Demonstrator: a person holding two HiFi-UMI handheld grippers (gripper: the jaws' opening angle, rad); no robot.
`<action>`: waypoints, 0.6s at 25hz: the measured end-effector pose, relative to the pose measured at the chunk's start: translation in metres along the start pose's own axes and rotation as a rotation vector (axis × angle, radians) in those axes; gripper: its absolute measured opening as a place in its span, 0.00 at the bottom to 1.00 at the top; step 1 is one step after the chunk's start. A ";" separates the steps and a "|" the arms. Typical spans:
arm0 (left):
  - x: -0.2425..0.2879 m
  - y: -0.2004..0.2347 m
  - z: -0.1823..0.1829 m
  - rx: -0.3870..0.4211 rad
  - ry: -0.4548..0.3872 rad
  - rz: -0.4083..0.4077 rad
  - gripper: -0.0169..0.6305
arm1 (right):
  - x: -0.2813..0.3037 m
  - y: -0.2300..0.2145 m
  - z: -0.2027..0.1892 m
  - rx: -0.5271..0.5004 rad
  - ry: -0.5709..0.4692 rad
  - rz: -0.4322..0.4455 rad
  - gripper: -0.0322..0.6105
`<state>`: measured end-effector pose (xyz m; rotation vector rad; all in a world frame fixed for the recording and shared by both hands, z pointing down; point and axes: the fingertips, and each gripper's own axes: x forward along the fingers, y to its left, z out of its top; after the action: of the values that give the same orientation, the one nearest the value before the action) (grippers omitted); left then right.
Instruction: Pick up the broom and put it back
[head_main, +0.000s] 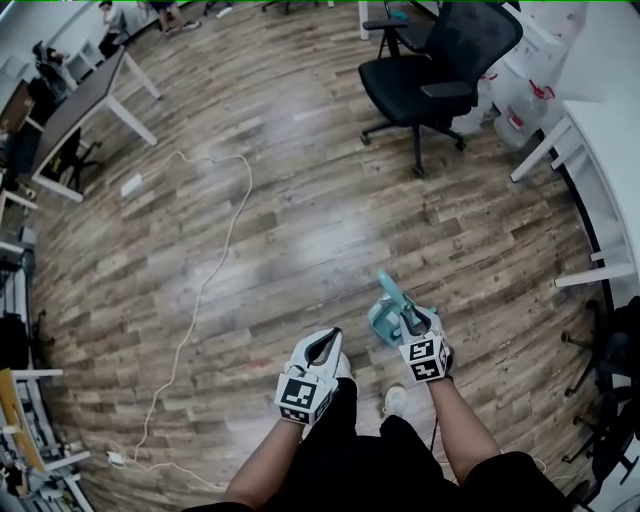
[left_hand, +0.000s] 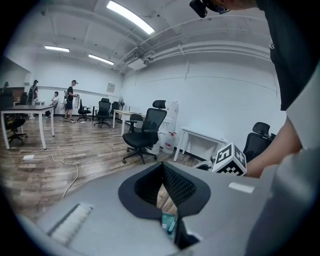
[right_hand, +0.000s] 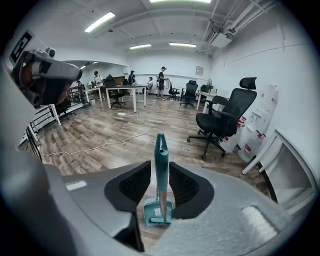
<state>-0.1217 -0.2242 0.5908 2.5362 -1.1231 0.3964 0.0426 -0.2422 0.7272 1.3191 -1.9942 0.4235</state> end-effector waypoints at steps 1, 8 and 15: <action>0.001 0.001 -0.001 0.004 -0.001 -0.002 0.05 | 0.003 0.000 -0.002 -0.001 0.006 0.002 0.24; 0.006 -0.001 -0.005 0.020 0.007 -0.010 0.05 | 0.016 -0.003 -0.006 0.000 0.013 0.009 0.24; 0.006 -0.001 -0.007 0.012 0.020 -0.004 0.05 | 0.020 0.000 -0.006 -0.008 0.011 0.022 0.21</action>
<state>-0.1180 -0.2245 0.5997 2.5387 -1.1117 0.4272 0.0400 -0.2519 0.7455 1.2879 -2.0012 0.4320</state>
